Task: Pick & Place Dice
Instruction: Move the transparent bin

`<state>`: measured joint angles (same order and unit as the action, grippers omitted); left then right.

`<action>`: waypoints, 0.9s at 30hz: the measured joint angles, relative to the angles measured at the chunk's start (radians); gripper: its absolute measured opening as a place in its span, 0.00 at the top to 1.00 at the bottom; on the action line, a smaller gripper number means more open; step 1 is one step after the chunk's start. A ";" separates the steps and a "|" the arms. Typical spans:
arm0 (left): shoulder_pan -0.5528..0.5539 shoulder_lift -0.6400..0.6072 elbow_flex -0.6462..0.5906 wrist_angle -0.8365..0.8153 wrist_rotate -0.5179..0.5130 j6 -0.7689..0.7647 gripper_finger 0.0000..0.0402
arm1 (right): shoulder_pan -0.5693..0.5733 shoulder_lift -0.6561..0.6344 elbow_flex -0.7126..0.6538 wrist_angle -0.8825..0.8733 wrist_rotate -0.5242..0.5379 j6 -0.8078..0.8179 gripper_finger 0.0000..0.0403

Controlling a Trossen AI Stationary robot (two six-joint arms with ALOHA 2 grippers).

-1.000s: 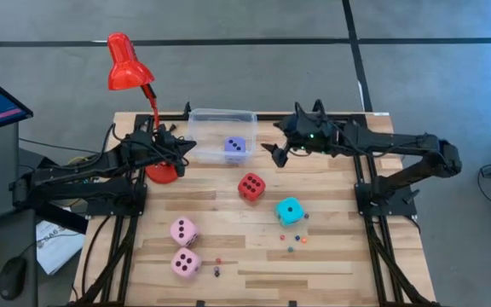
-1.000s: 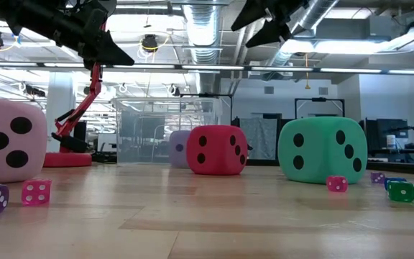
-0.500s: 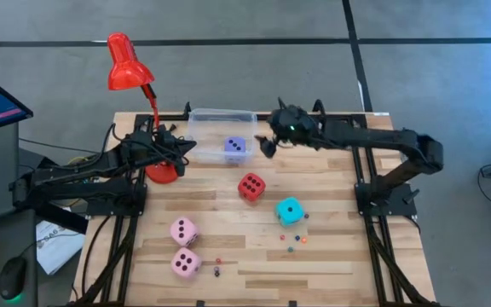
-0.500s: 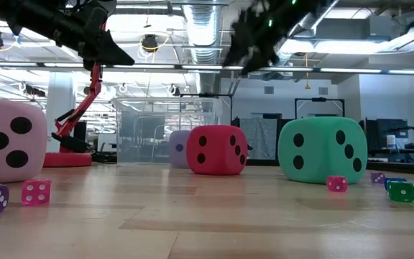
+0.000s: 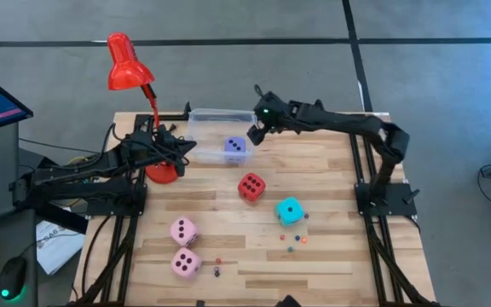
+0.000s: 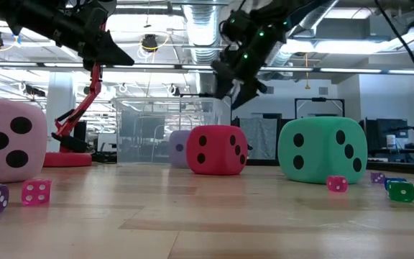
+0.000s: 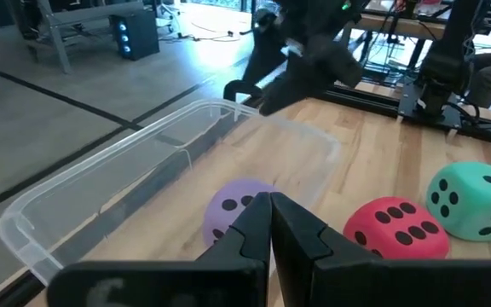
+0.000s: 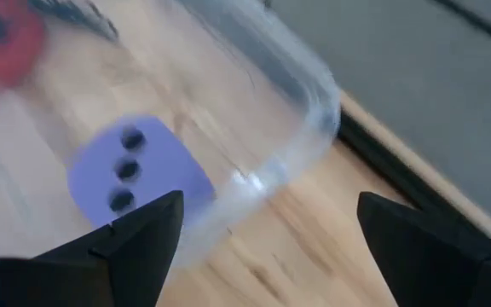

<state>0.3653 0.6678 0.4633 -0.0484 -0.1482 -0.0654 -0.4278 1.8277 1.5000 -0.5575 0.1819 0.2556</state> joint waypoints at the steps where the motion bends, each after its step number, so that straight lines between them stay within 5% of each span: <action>1: 0.000 0.000 0.000 0.000 0.000 0.000 1.00 | 0.000 0.017 0.021 -0.016 0.000 0.009 0.14; 27: 0.000 0.001 0.000 -0.022 -0.003 0.000 1.00 | -0.012 0.109 0.115 -0.092 -0.082 0.096 0.44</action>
<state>0.3656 0.6685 0.4633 -0.0700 -0.1513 -0.0650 -0.4400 1.9366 1.6150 -0.6496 0.0996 0.3519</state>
